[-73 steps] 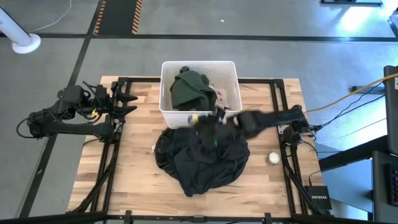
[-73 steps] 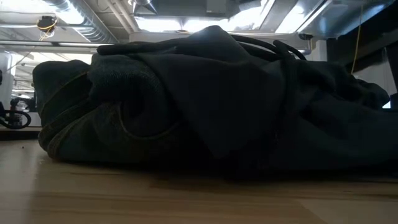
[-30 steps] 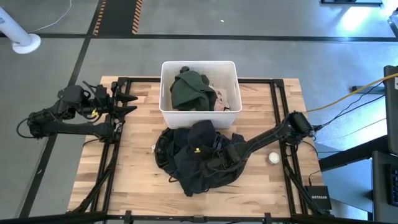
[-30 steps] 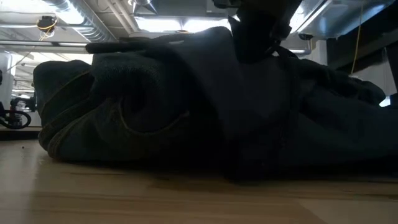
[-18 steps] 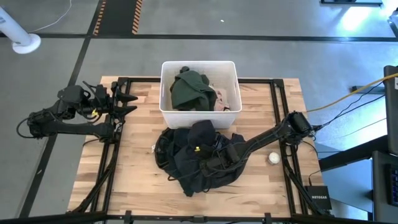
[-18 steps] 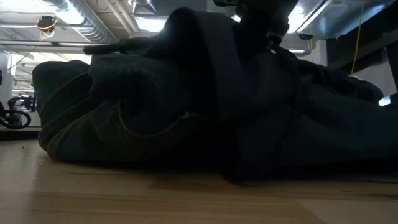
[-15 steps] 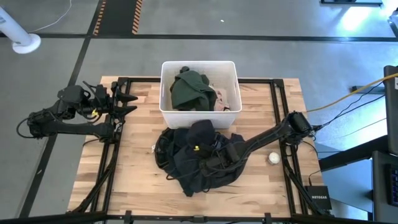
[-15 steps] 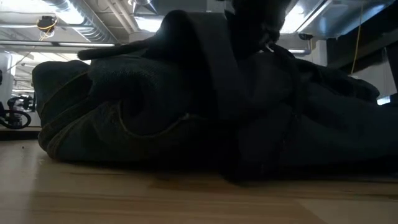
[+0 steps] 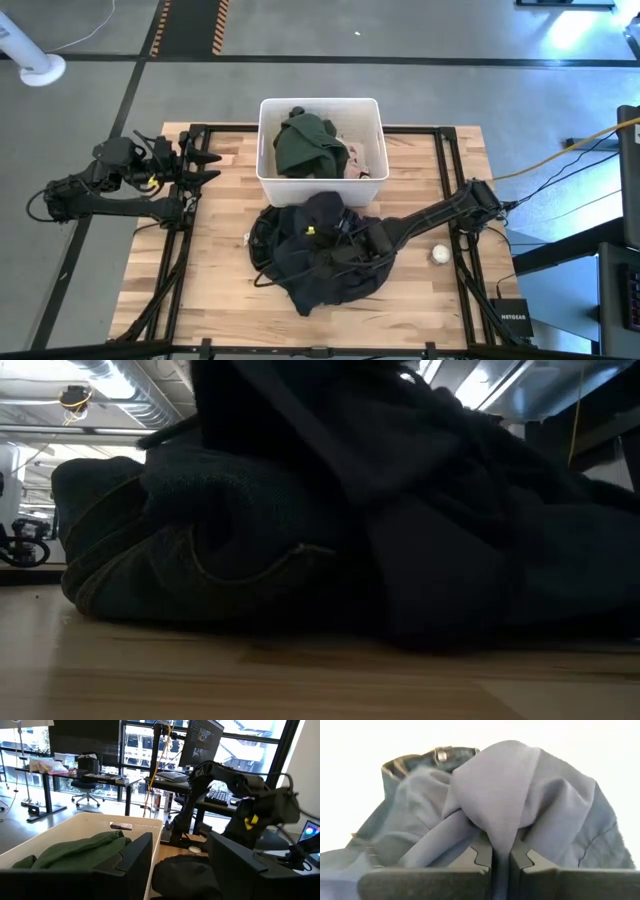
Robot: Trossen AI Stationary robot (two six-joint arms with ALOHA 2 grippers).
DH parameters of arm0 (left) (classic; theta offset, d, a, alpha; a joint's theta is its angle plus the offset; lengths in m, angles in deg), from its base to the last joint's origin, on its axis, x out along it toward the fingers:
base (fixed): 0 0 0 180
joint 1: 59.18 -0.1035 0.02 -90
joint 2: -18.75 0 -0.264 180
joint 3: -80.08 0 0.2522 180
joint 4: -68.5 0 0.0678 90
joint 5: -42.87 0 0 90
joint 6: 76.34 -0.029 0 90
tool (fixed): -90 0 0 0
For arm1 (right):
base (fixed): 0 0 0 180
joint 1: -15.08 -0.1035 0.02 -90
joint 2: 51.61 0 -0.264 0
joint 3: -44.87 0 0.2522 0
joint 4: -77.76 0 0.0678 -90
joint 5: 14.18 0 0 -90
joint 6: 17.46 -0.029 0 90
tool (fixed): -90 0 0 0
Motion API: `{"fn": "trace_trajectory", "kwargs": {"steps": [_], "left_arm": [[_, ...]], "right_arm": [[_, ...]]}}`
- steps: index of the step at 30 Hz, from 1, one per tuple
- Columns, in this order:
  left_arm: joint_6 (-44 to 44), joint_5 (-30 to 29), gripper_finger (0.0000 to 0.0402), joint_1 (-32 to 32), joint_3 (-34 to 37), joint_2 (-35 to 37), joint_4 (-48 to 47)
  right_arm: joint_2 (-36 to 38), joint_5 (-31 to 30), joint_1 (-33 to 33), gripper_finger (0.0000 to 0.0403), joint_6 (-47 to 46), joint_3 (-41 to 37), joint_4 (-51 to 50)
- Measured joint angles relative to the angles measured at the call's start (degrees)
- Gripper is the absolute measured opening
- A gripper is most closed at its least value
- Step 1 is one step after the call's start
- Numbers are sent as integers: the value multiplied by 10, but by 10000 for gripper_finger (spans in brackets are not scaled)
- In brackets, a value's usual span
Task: Sort clothes
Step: Put the black shorts into the white bin
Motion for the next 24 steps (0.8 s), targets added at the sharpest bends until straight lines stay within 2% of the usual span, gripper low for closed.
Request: {"fn": "trace_trajectory", "kwargs": {"steps": [13, 24], "left_arm": [[0, 0, 182, 0, 0, 0, 0], [0, 0, 182, 0, 0, 0, 0]], "right_arm": [[0, -79, 0, 20, 63, 135, -1], [0, -224, 1, 20, 177, 273, 1]]}}
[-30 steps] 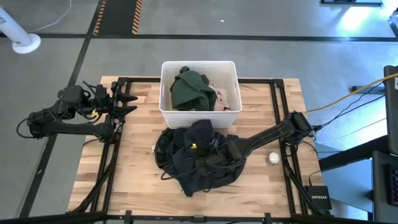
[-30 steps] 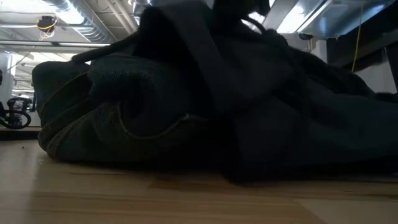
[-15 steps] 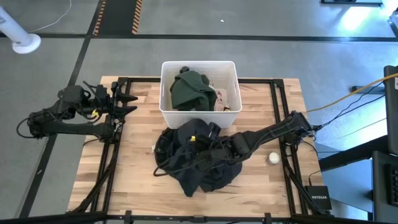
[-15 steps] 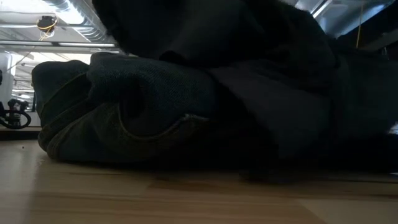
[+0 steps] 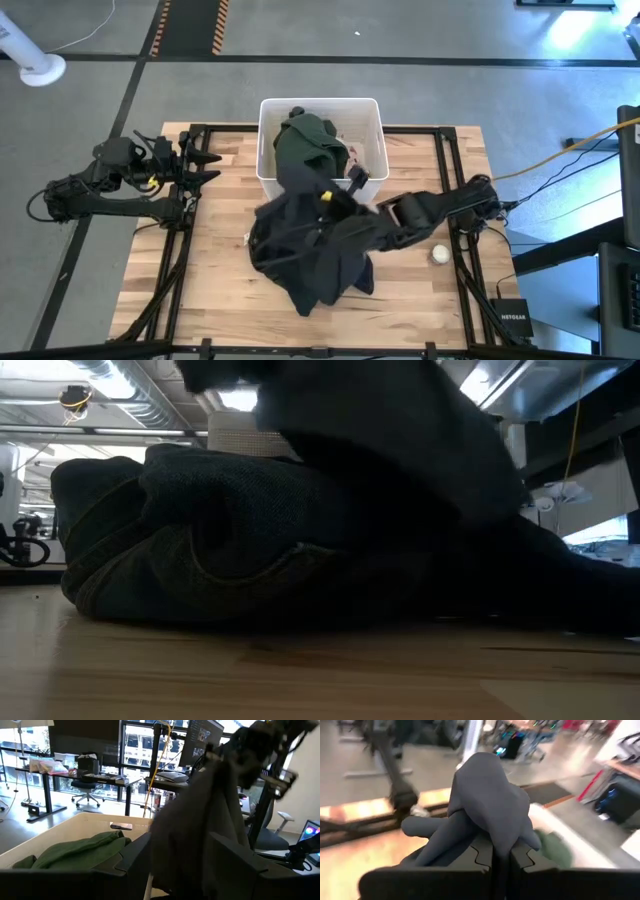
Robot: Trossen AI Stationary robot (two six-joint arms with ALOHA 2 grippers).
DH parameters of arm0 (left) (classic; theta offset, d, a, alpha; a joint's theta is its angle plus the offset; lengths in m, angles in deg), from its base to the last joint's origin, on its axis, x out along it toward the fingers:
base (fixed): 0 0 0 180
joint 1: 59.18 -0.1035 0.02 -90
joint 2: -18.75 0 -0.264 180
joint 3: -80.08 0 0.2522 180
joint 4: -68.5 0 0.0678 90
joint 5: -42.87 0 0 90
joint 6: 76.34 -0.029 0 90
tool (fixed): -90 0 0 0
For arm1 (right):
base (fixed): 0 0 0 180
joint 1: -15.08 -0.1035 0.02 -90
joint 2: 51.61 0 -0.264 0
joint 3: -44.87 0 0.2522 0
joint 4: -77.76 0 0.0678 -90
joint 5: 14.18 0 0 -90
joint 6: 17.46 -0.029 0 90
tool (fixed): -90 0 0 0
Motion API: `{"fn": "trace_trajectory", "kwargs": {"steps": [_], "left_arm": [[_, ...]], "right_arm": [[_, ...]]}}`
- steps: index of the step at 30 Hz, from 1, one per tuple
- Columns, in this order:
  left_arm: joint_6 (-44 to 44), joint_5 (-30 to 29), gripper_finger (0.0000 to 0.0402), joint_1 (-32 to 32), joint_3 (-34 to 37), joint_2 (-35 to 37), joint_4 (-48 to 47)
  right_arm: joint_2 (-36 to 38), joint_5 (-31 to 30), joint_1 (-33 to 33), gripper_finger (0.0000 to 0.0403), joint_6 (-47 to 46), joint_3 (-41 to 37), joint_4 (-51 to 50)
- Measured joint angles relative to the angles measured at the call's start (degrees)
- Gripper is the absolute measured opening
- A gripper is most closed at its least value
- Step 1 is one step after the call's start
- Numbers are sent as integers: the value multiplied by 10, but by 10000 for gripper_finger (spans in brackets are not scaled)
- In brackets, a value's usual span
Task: Sort clothes
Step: Put the black shorts into the white bin
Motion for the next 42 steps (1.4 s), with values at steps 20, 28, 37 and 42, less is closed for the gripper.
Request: {"fn": "trace_trajectory", "kwargs": {"steps": [20, 28, 37, 42], "left_arm": [[0, 0, 182, 0, 0, 0, 1], [0, 0, 182, 0, 0, 0, 1], [-16, 0, 182, 0, 0, 0, -1], [-29, 0, 182, 0, 0, 0, 4]], "right_arm": [[33, -63, 106, 20, 304, 37, 284], [43, -65, 168, 22, 505, 37, 530], [63, -65, 215, 23, 686, 37, 678], [63, -94, 235, 23, 685, 37, 611]]}}
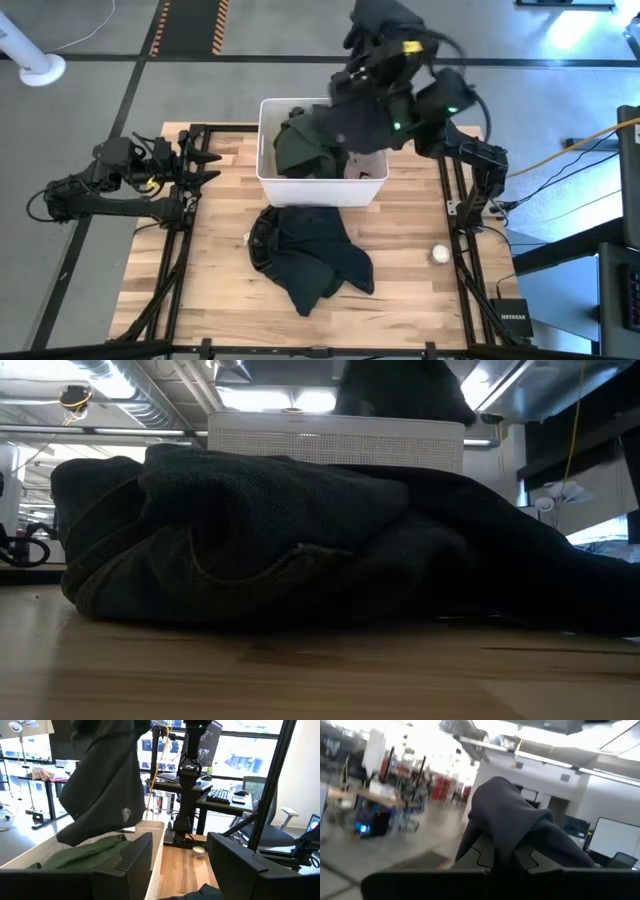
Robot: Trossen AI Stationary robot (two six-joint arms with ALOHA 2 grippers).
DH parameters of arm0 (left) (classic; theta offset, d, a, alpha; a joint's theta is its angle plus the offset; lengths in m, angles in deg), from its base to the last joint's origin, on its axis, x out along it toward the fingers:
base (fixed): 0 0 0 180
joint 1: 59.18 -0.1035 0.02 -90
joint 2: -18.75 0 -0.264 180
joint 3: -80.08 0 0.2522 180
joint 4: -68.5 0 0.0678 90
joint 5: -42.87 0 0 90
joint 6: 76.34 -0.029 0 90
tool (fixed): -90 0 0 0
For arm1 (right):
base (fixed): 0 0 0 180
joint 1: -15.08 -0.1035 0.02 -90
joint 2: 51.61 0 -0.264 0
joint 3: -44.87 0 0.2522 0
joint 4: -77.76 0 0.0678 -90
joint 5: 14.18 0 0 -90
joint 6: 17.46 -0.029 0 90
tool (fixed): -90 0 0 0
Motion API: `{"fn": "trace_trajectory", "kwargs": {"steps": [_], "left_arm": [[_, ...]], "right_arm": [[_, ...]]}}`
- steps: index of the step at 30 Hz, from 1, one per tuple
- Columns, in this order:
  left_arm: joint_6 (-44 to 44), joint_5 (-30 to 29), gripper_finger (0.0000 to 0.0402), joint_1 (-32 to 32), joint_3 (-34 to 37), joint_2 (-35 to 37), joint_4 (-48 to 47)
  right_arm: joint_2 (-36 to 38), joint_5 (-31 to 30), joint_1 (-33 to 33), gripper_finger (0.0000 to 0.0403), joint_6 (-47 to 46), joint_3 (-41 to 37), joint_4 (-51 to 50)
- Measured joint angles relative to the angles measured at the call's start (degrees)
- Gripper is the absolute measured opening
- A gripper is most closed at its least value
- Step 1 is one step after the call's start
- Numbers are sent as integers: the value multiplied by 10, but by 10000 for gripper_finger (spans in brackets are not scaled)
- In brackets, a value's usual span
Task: Sort clothes
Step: Put the black shorts into the white bin
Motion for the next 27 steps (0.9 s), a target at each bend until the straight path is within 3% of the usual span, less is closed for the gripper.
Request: {"fn": "trace_trajectory", "kwargs": {"steps": [8, 13, 22, 27], "left_arm": [[1, 0, 182, 0, 0, 0, -1], [3, 0, 182, 0, 0, 0, -1], [-1, 0, 182, 0, 0, 0, 13], [-1, 0, 182, 0, 0, 0, 12]], "right_arm": [[-15, 66, 24, 24, -292, -1, -245], [-31, 89, 22, 24, -308, -1, -255], [-73, 201, 46, 24, -396, -1, -241], [-90, 200, 49, 24, -404, -1, -286]]}}
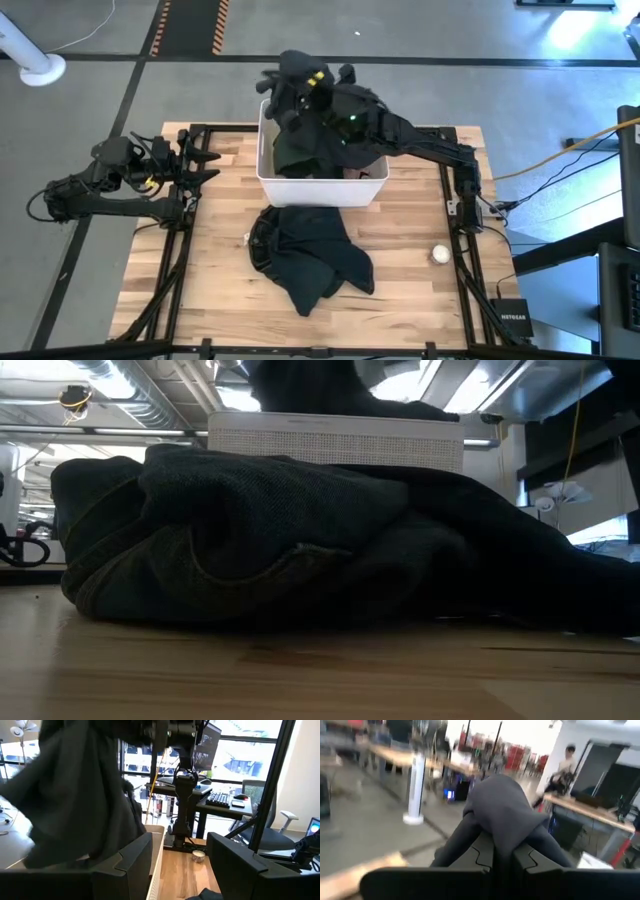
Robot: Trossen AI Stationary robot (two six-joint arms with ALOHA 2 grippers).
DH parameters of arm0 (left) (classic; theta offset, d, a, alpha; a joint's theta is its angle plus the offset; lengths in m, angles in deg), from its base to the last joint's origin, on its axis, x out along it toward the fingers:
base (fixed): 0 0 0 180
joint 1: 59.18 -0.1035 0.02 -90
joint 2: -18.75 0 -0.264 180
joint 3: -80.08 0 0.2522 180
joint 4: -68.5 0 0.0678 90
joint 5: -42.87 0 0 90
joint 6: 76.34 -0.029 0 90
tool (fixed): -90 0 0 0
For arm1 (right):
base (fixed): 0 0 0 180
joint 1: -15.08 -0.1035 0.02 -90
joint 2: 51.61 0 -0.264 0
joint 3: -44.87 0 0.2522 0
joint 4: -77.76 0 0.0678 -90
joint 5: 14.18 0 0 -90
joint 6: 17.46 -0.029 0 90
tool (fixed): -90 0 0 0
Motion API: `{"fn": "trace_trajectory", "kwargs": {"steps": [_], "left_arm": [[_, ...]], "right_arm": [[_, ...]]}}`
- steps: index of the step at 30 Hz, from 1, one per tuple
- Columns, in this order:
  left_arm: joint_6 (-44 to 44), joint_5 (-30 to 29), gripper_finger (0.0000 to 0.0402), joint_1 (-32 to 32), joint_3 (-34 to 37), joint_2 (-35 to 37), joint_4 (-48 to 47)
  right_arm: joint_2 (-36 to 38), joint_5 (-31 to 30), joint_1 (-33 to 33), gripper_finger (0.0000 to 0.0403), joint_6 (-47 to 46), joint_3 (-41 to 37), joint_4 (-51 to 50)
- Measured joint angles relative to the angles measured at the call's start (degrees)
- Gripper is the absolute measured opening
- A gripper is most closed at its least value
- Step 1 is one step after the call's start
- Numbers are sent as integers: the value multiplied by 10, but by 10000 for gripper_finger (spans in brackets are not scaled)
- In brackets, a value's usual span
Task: Sort clothes
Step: Put the black shorts into the white bin
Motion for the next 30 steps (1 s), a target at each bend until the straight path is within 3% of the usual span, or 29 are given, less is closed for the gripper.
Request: {"fn": "trace_trajectory", "kwargs": {"steps": [9, 14, 20, 30], "left_arm": [[0, 0, 182, 0, 0, 0, -5], [0, 0, 182, 0, 0, 0, -5], [0, 0, 182, 0, 0, 0, -1], [-7, 0, 182, 0, 0, 0, -2]], "right_arm": [[-2, -27, 20, 24, -161, -27, -283], [-2, -24, 27, 24, -239, -81, -373], [-2, 30, 38, 24, -293, -180, -371], [-2, 140, 61, 24, -324, -310, -267]]}}
